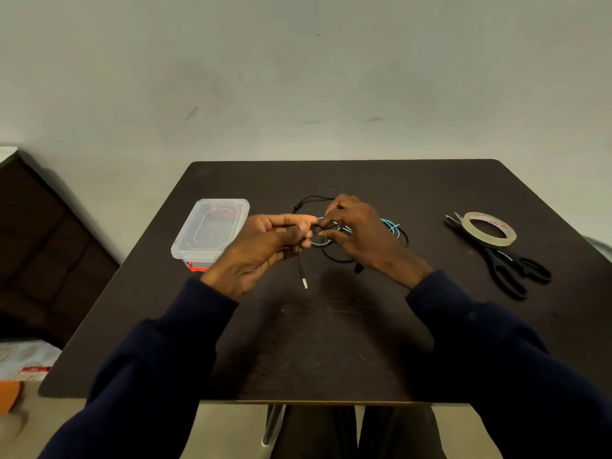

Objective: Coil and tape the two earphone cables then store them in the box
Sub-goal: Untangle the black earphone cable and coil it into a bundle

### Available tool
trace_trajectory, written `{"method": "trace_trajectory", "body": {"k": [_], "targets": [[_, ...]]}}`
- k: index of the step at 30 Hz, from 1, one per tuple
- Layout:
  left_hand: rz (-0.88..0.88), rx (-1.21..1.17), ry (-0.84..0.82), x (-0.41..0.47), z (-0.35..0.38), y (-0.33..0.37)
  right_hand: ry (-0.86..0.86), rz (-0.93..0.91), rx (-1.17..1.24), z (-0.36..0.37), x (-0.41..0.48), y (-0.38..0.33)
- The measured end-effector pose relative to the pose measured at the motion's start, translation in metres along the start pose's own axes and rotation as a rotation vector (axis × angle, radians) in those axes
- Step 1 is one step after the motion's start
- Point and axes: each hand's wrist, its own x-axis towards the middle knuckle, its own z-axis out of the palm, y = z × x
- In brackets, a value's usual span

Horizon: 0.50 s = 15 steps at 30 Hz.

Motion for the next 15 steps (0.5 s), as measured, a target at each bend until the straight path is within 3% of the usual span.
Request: {"method": "trace_trajectory", "body": {"k": [4, 7, 12, 15], "targets": [[-0.114, 0.019, -0.143, -0.006, -0.01, 0.014, -0.036, 0.022, 0.143, -0.022, 0.006, -0.004], [-0.162, 0.077, -0.218, -0.012, -0.024, 0.018, -0.133, 0.064, 0.104, -0.047, 0.01, 0.001], [-0.062, 0.001, -0.336, -0.025, -0.049, 0.022, -0.252, 0.135, 0.112, -0.091, 0.011, 0.012], [-0.047, 0.042, -0.334, -0.032, -0.058, 0.021, -0.217, 0.134, 0.172, -0.107, 0.007, 0.012]]}}
